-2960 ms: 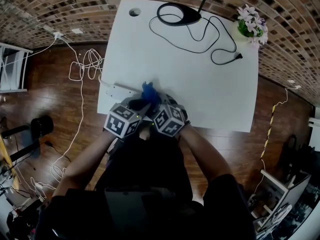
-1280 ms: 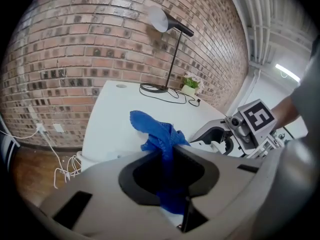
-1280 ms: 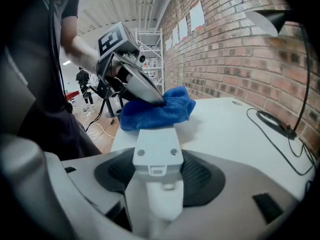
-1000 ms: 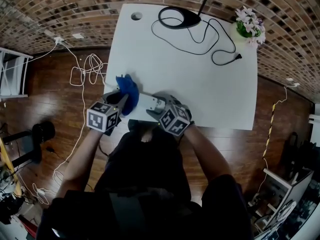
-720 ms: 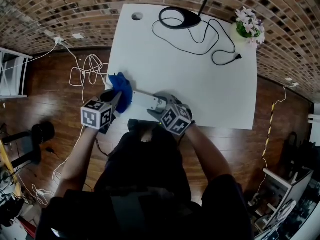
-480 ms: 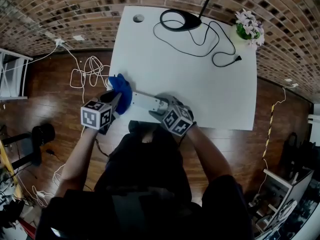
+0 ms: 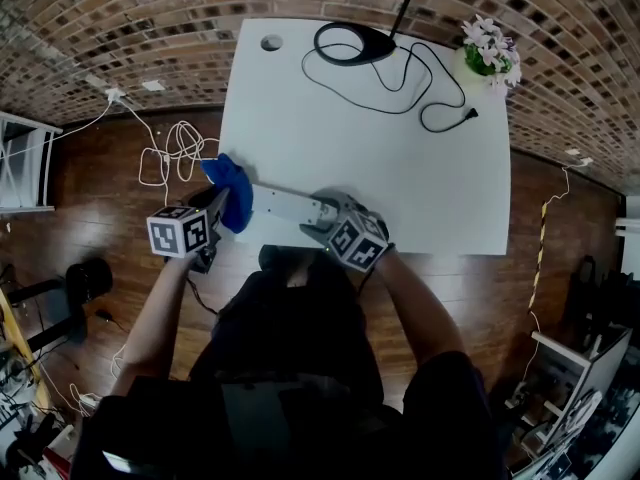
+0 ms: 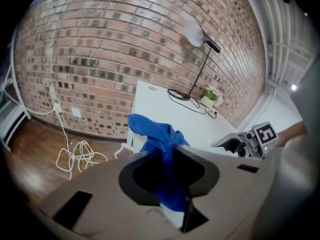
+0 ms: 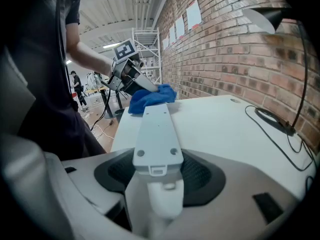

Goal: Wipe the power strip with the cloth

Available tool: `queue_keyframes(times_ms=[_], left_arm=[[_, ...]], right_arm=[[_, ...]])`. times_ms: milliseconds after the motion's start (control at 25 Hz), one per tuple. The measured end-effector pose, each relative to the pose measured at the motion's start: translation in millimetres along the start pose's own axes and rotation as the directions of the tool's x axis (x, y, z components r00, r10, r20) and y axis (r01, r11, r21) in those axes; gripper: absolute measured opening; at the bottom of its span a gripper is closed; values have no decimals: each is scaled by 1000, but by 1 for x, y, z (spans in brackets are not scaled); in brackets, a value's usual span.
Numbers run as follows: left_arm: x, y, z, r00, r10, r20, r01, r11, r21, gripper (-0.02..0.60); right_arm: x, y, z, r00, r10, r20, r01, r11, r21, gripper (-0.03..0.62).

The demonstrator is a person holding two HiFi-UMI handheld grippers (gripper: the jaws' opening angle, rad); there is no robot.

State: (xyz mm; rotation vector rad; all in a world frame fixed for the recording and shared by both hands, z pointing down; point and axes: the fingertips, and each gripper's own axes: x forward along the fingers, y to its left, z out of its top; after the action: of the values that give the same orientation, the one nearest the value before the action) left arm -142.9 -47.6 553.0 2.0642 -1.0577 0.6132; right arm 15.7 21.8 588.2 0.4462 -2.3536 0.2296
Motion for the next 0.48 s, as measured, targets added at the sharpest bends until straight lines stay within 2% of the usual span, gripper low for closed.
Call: queue_keyframes(times_ms=[40,120,320,480], left_arm=[[-2,4,-1,1000,-11,4,11,999,-44,81],[-7,5,0,999,-31,17,32,997,-76,81],[-15,-2,14,995,-50,87,58,994,-97,81],[-15,-8,27,993,-60,97,66,996,-59,83]], right_arm=[[-1,0,0,1000,-2,0,2,1000,2,281],[-1,0,0,1000,-5,-2,5,1000,5,281],[0,0,0,1000,-3,-3,3,1000,6,278],[-1,1,-1,1000,-12,-22,11,1000,-20,281]])
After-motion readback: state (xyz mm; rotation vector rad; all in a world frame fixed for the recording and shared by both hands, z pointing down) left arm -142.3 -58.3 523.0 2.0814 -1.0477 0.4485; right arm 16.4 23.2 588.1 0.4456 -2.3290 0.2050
